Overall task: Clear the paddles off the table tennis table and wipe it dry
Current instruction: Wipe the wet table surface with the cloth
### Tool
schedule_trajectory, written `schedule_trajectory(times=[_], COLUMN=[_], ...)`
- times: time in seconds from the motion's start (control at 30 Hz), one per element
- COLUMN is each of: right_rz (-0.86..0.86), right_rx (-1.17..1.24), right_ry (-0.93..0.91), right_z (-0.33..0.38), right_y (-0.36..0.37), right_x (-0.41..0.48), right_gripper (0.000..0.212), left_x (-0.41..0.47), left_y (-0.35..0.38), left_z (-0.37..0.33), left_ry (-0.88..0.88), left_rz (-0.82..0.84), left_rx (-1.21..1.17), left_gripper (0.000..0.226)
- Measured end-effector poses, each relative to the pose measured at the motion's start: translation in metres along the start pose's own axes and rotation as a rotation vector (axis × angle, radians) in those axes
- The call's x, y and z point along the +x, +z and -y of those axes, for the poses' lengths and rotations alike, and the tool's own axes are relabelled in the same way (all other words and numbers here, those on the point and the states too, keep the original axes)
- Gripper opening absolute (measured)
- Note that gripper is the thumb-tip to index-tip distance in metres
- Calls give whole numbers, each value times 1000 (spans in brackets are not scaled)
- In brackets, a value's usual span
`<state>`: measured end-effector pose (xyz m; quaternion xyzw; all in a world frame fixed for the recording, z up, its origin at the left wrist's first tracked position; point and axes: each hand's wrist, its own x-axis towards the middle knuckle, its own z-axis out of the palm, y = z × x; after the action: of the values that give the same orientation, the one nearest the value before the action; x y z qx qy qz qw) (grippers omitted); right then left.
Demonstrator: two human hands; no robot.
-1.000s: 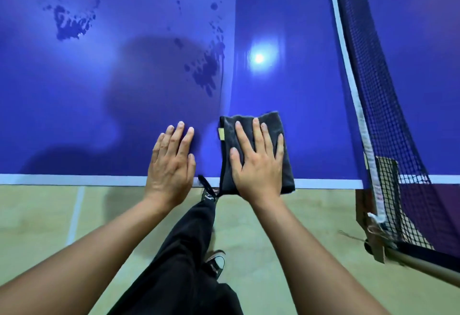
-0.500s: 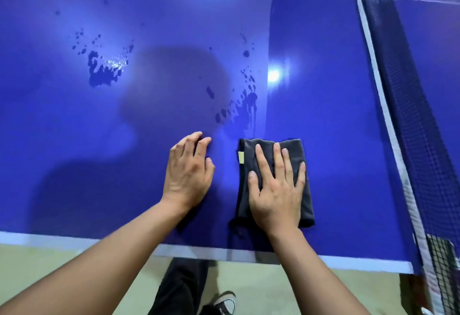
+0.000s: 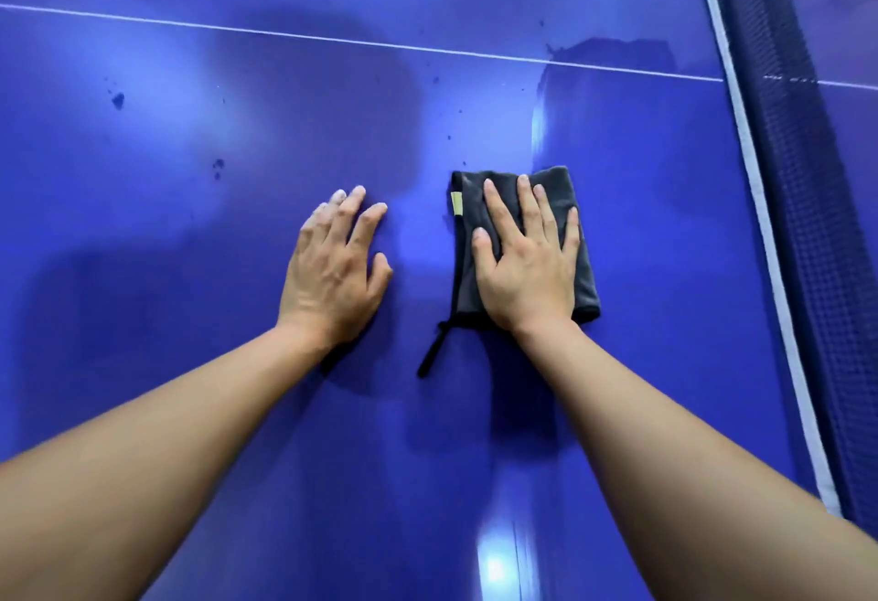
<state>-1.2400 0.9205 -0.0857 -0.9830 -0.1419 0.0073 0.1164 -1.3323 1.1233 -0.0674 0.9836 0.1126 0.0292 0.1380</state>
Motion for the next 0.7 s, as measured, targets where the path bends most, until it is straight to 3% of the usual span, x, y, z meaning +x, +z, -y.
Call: schedule_trajectory(times=[0.37, 0.7], right_rz=[15, 30], right_rx=[-13, -6], right_ry=[70, 84], right_z=[16, 28], right_y=[5, 4], right_x=[188, 216], right_gripper=[59, 58], left_x=[9, 15], left_y=[11, 12], left_z=[2, 8], left_ry=[35, 43], left_rz=[-53, -72], left_rx=[8, -5], left_gripper=[53, 50])
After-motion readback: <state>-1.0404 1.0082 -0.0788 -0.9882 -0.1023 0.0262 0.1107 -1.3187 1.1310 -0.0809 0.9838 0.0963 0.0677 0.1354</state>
